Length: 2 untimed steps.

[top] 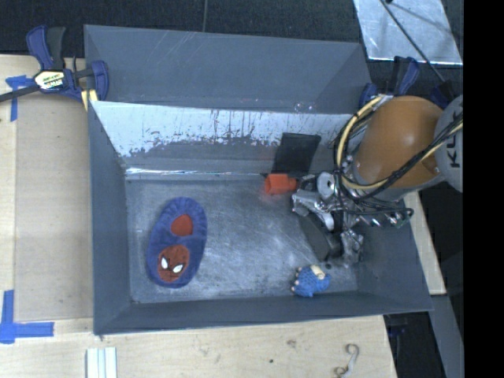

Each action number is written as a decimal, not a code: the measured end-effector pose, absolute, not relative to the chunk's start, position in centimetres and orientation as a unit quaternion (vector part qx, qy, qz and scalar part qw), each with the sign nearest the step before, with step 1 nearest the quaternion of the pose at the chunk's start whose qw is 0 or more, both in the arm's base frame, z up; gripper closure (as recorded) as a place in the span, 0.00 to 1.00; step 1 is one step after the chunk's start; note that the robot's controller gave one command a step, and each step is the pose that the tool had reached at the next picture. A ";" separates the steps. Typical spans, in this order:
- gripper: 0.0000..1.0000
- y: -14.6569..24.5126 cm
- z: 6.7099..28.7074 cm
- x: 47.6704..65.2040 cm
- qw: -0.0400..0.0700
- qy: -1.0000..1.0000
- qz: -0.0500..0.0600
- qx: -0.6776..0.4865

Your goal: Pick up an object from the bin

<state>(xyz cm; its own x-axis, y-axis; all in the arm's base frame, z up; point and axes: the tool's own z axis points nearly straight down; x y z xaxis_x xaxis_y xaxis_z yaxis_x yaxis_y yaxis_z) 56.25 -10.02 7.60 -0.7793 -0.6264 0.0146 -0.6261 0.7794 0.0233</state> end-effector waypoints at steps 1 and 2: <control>0.00 -12.1 7.9 56.0 -0.007 -0.907 -0.006 0.421; 0.00 -13.7 9.5 57.4 0.003 -0.938 -0.001 0.346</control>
Offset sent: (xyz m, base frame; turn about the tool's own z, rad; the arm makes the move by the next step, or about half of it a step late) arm -0.0146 -0.0562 -0.0060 -0.2520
